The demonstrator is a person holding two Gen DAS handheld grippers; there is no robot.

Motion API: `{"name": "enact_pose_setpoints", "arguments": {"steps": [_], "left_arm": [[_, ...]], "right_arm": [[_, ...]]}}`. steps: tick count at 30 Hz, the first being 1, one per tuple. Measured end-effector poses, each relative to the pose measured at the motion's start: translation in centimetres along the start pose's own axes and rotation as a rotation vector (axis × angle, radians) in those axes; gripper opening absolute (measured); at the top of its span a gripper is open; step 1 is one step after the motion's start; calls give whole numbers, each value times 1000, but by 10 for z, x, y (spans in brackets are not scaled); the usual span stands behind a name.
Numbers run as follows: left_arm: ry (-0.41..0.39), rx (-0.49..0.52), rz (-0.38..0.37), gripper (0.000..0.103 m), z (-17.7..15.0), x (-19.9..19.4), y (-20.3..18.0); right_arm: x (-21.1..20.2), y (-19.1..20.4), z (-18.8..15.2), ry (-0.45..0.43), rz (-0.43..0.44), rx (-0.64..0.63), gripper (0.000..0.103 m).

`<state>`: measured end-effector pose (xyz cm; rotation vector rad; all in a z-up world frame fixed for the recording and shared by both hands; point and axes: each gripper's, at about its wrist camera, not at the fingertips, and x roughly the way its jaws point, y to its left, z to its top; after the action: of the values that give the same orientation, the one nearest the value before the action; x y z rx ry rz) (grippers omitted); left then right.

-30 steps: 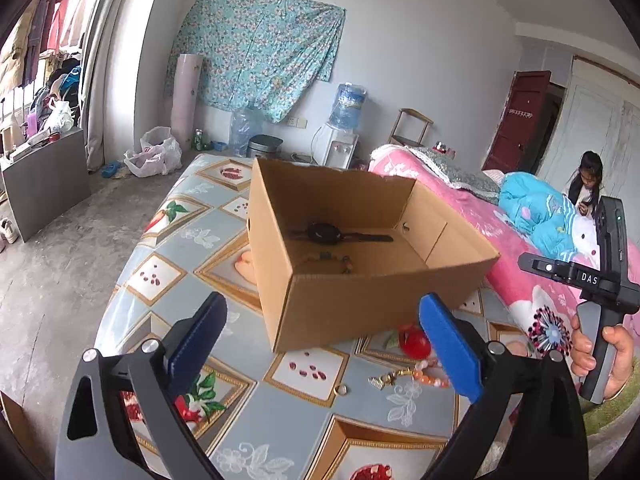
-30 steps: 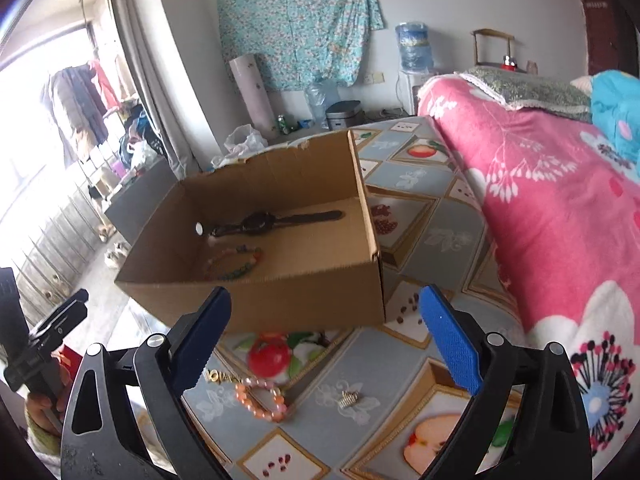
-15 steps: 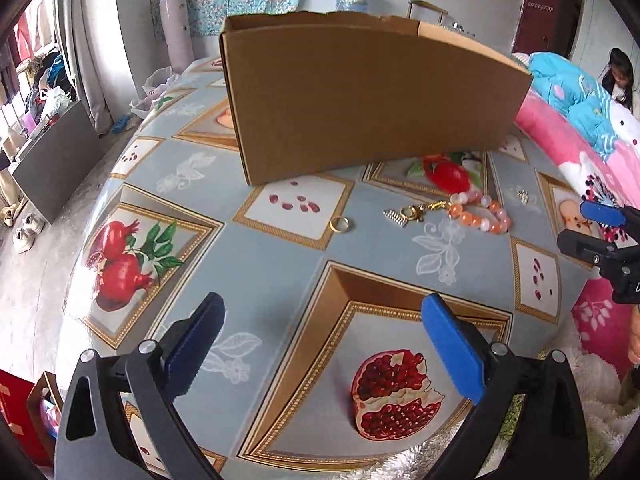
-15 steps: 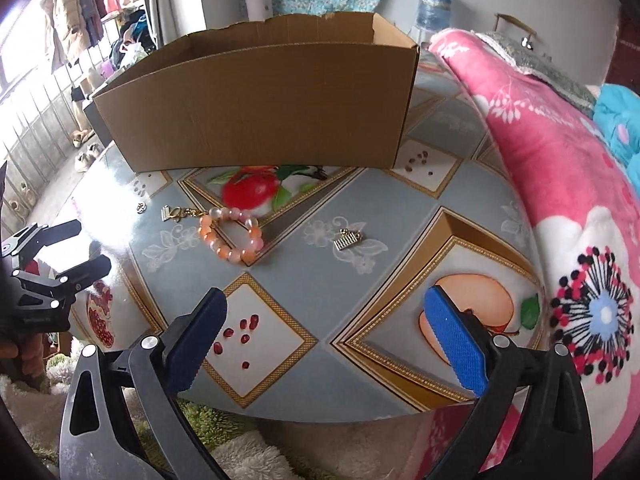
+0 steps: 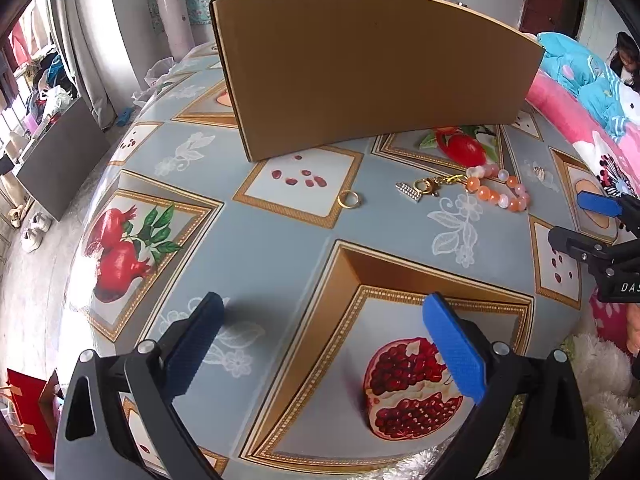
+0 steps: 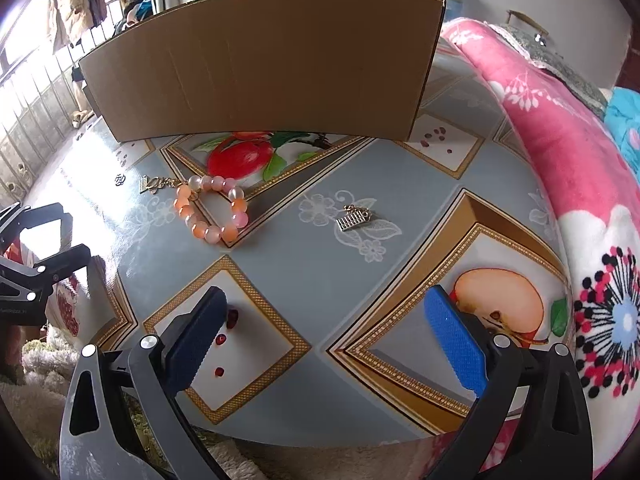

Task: Organize jewelry
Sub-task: 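Move the left gripper down toward the small gold ring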

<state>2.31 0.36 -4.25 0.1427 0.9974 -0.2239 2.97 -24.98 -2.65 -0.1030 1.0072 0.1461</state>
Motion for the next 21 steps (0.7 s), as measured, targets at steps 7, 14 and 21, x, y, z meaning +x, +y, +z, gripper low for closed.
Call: {"name": "enact_pose_setpoints", "arguments": {"steps": [7, 14, 21], "left_arm": [[34, 0, -2, 98, 8, 0, 3], [47, 5, -7, 98, 9, 0, 5], [34, 5, -7, 98, 8, -1, 4]], "right_arm": [[-1, -10, 11, 33, 67, -9, 95], [-62, -36, 4, -162, 121, 78, 95], [-57, -30, -9, -153, 208, 128, 95]]}}
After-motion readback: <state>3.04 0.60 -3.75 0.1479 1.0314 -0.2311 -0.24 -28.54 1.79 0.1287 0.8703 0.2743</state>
